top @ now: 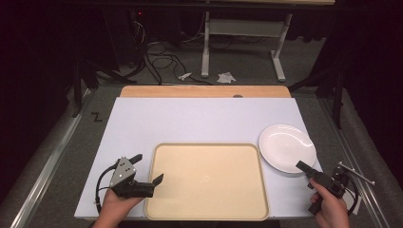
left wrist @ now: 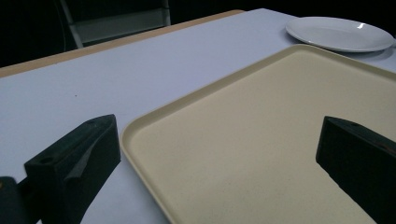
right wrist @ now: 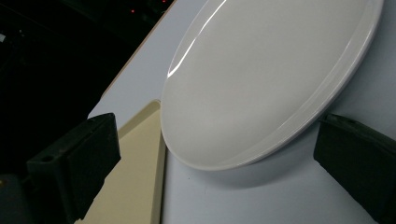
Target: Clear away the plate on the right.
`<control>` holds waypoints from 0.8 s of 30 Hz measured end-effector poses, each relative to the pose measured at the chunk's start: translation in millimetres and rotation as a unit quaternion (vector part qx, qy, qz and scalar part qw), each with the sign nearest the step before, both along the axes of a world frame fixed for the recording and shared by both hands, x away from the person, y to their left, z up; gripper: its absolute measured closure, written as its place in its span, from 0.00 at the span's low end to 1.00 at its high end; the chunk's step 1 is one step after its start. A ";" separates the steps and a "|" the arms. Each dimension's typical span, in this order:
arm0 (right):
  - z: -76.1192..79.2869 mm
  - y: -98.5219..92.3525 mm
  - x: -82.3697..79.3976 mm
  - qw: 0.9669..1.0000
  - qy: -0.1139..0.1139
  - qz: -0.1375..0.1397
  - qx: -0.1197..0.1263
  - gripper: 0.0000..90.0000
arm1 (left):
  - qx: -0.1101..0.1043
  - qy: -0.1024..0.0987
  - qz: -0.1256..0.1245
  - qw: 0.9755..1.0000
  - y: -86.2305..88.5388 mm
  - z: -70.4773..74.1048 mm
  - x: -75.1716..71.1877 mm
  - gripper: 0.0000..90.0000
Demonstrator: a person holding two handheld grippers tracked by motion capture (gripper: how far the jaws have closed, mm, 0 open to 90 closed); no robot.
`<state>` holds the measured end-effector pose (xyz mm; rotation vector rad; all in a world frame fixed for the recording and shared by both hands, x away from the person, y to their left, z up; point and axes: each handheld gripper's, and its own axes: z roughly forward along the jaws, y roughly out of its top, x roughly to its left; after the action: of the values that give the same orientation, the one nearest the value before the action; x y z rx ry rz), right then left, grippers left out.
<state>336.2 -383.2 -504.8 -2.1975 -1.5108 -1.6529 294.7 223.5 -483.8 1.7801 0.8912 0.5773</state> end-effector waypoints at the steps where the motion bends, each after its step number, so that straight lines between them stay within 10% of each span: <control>1: -0.8 -0.7 0.8 1.000 0.000 -0.001 -0.002 0.02 | 0.000 0.000 0.000 1.000 0.4 0.0 -0.3 0.01; 12: -6.4 -7.8 5.9 1.000 0.016 -0.018 0.013 0.09 | 0.002 0.003 0.002 1.000 1.8 -1.2 -1.6 0.01; 24: -9.7 -12.7 3.5 0.999 0.035 -0.035 -0.015 0.49 | 0.003 0.006 -0.008 1.000 -0.2 -1.8 -1.8 0.01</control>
<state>339.7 -395.9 -514.5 -2.3232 -1.4682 -1.5626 292.9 223.2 -485.6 1.7961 0.8836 0.5615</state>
